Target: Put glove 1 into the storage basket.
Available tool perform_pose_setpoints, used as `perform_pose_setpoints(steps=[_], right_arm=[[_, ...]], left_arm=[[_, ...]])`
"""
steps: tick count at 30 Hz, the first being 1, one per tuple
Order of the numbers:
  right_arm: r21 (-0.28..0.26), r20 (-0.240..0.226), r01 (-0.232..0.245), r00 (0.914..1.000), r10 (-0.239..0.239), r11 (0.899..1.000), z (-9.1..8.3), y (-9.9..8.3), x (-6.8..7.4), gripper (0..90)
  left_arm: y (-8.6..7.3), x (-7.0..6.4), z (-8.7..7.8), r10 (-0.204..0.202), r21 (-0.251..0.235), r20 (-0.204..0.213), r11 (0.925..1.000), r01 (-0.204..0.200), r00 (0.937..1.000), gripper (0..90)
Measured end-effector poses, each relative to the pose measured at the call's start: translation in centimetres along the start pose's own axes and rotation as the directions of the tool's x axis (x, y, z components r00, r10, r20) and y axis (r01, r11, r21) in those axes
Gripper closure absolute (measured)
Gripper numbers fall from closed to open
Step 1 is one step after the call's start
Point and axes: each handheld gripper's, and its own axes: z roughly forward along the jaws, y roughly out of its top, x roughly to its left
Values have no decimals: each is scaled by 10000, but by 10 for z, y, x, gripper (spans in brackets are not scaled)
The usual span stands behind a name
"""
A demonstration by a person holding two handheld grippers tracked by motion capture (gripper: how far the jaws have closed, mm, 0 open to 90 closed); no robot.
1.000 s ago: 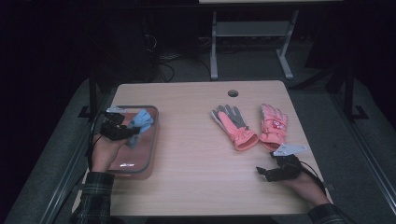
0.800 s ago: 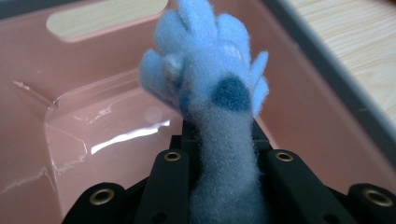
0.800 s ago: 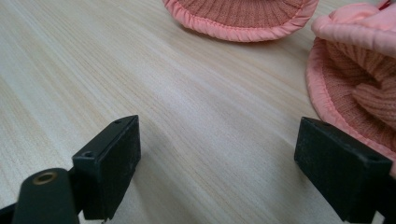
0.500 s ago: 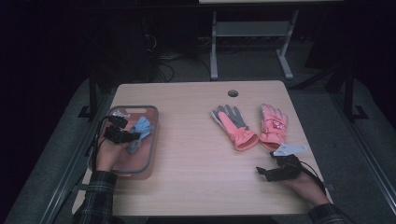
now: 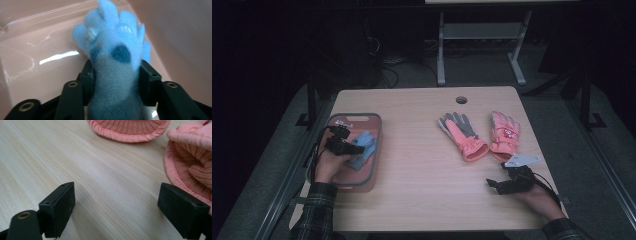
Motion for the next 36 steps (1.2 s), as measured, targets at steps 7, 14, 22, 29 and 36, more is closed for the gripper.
perform_pose_setpoints(steps=[7, 14, 22, 29, 36], right_arm=[[3, -1, 9, 10000, -9, 10000, 0, 0, 0, 140], [3, 2, 8, 10000, -8, 10000, 0, 0, 0, 140], [4, -10, 8, 10000, -8, 10000, 0, 0, 0, 140], [7, -2, 11, 10000, -11, 10000, 0, 0, 0, 139], [7, 0, 15, 10000, -15, 10000, 0, 0, 0, 139]], left_arm=[[-1, -3, 0, 200, -16, 421, 9998, -200, 9989, 475], [-1, -4, 2, 210, 5, 470, 9998, -211, 9987, 301], [4, -7, -17, 177, -788, 439, 9968, -142, 9989, 171], [14, -29, -37, 814, -1487, 961, 9866, -665, 9920, 154], [21, -59, -42, 1511, -1969, 1502, 9730, -1202, 9770, 150]])
